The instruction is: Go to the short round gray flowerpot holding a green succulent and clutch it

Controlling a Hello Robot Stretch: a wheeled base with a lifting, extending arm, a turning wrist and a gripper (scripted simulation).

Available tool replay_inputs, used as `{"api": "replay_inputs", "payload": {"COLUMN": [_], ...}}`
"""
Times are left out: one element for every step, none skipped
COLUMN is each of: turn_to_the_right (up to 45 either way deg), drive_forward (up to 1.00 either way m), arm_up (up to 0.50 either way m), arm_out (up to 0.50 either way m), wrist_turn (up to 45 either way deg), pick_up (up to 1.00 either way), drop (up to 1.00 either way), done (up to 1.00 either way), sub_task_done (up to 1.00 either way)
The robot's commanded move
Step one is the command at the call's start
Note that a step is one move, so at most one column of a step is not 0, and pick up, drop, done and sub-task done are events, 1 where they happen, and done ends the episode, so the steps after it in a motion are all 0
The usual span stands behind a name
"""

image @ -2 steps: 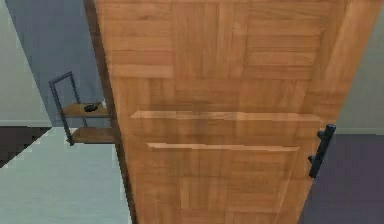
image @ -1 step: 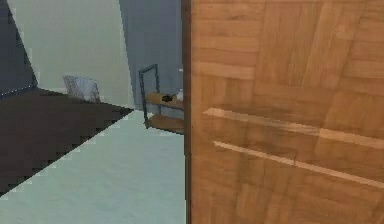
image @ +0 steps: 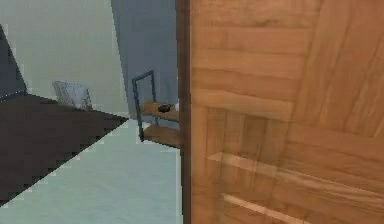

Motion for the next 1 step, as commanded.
{"api": "replay_inputs", "payload": {"turn_to_the_right": [-45.0], "drive_forward": [0.00], "arm_up": [0.00], "arm_out": [0.00], "wrist_turn": [0.0], "pick_up": [0.00], "drop": [0.00], "done": [0.00], "sub_task_done": [0.00]}}
